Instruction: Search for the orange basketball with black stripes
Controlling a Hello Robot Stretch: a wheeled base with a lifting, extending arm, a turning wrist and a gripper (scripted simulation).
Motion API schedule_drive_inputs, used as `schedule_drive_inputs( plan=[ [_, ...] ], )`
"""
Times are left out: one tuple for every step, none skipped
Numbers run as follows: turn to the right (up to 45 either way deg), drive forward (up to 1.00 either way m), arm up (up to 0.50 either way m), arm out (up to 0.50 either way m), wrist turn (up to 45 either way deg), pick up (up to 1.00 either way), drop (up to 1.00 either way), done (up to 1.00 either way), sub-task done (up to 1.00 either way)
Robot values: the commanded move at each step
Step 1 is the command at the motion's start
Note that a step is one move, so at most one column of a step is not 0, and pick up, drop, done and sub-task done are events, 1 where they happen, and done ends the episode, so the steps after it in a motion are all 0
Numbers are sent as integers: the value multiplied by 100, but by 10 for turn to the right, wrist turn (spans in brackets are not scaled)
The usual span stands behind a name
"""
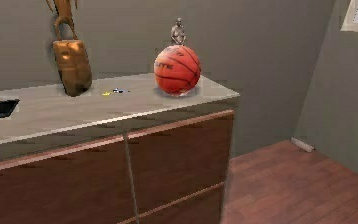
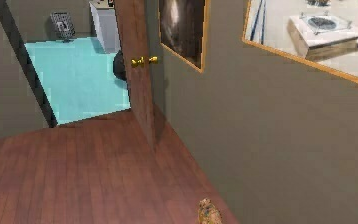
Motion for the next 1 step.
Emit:
schedule_drive_inputs(
  plan=[
    [0,0,0,0,0,0,0,100,0]
  ],
)
